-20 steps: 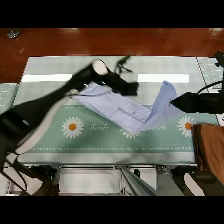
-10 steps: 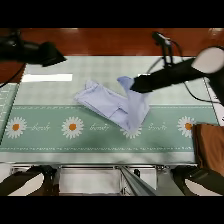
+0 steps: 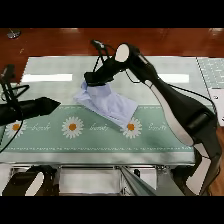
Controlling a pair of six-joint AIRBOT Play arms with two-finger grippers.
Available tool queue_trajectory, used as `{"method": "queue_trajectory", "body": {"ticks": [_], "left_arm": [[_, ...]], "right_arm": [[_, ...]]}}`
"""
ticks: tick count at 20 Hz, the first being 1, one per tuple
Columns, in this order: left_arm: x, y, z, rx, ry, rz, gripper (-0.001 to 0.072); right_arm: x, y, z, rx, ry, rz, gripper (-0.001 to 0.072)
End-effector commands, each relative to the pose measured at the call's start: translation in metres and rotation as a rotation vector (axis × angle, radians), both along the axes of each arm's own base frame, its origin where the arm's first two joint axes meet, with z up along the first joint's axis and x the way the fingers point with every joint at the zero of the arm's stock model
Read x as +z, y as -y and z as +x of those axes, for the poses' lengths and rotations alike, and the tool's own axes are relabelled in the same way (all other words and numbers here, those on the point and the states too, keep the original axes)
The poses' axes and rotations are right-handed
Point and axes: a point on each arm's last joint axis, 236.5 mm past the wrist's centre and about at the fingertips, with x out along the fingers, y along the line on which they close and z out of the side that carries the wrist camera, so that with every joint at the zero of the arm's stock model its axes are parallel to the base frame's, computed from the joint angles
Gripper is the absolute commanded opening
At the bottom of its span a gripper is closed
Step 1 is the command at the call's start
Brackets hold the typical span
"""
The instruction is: Fold the shirts.
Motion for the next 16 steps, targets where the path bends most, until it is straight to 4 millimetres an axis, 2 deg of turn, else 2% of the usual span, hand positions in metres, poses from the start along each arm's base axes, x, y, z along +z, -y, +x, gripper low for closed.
{"method": "queue_trajectory", "body": {"ticks": [1, 2, 4, 5, 7, 8, 10, 11, 12, 14, 16], "left_arm": [[-0.041, -0.005, -0.002, 0.076, -0.042, -0.034, 0.0018], [-0.046, -0.006, -0.001, 0.083, -0.05, -0.033, 0.0018], [-0.05, -0.006, 0.001, 0.087, -0.062, -0.033, 0.0018], [-0.05, -0.007, 0.001, 0.088, -0.063, -0.033, 0.0018], [-0.051, -0.007, 0.001, 0.089, -0.063, -0.033, 0.0018], [-0.051, -0.007, 0.001, 0.089, -0.064, -0.032, 0.0018], [-0.051, -0.007, 0.001, 0.089, -0.065, -0.033, 0.0018], [-0.051, -0.007, 0.001, 0.089, -0.065, -0.033, 0.0018], [-0.051, -0.007, 0.001, 0.089, -0.065, -0.033, 0.0018], [-0.051, -0.007, 0.001, 0.089, -0.065, -0.033, 0.0018], [-0.051, -0.007, 0.001, 0.089, -0.066, -0.033, 0.0018]], "right_arm": [[-0.027, -0.018, 0.007, -0.007, -0.075, 0.068, 0.0628], [-0.02, -0.005, 0.014, -0.018, -0.076, 0.065, 0.0627], [0.006, 0.041, 0.03, -0.049, -0.087, 0.057, 0.0627], [0.023, 0.076, 0.033, -0.054, -0.106, 0.041, 0.0627], [0.052, 0.154, 0.018, -0.022, -0.151, -0.037, 0.0627], [0.059, 0.196, 0.012, -0.045, -0.145, -0.106, 0.0627], [0.061, 0.28, 0.0, -0.191, -0.114, -0.271, 0.0627], [0.055, 0.308, -0.01, -0.286, -0.104, -0.295, 0.0626], [0.043, 0.323, -0.026, -0.382, -0.109, -0.273, 0.0627], [-0.001, 0.33, -0.064, -0.573, -0.153, -0.202, 0.0627], [-0.049, 0.304, -0.103, -0.748, -0.254, -0.026, 0.0626]]}}
